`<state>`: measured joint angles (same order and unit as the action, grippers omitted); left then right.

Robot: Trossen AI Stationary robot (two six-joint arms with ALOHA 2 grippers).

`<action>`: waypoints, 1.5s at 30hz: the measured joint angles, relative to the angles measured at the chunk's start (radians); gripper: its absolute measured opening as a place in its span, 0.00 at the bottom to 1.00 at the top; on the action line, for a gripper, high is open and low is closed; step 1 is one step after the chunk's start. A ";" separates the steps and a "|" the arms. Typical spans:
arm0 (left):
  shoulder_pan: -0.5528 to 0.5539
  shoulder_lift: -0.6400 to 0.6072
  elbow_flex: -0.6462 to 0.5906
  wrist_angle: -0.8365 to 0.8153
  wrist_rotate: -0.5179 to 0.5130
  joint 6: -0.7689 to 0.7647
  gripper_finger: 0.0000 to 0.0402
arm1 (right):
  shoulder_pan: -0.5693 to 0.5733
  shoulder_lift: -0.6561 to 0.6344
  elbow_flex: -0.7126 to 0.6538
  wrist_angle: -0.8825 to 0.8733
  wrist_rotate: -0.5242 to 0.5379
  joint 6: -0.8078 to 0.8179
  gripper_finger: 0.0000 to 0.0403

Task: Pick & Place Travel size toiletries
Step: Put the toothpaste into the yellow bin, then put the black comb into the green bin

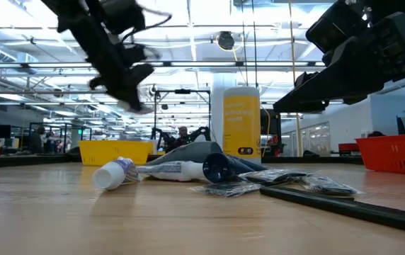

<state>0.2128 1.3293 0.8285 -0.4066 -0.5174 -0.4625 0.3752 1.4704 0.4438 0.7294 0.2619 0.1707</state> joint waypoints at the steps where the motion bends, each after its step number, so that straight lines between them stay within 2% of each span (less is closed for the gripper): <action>1: 0.032 -0.004 0.000 -0.017 -0.003 -0.013 0.10 | 0.000 0.000 0.000 0.000 0.000 0.000 0.65; 8: 0.215 0.050 -0.069 -0.002 0.011 -0.023 0.07 | 0.000 0.000 0.000 0.000 0.001 0.000 0.65; 13: 0.283 0.089 -0.087 0.016 0.003 -0.055 0.11 | 0.000 0.000 0.000 0.000 0.002 0.001 0.65; 16: 0.303 0.107 -0.097 0.050 0.060 -0.045 0.15 | 0.000 0.000 0.000 -0.001 0.001 0.001 0.65; 21: 0.327 0.136 -0.101 0.096 0.151 -0.018 0.25 | 0.000 0.000 0.000 -0.002 0.000 0.004 0.65; 26: 0.341 0.130 -0.101 0.103 0.163 0.004 0.40 | 0.000 0.000 0.000 -0.002 -0.001 0.004 0.65; 29: 0.338 0.084 -0.101 0.107 0.195 0.013 0.47 | 0.000 0.000 0.000 -0.003 -0.001 0.003 0.65; 34: 0.235 -0.015 -0.101 0.152 0.247 0.018 0.52 | 0.000 0.000 0.000 -0.009 -0.008 0.000 0.65; 38: 0.072 -0.073 -0.100 0.222 0.238 0.058 0.51 | 0.000 0.000 0.000 -0.005 -0.145 -0.041 0.65; 41: -0.069 -0.075 -0.100 0.321 0.224 0.123 0.49 | 0.006 0.000 0.000 0.006 -0.251 -0.029 0.65; 45: -0.250 -0.027 -0.099 0.487 0.220 0.220 0.46 | 0.047 0.000 0.000 0.005 -0.242 -0.053 0.65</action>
<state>-0.0370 1.3019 0.7296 0.0808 -0.2974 -0.2425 0.4218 1.4704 0.4438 0.7345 0.0198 0.1175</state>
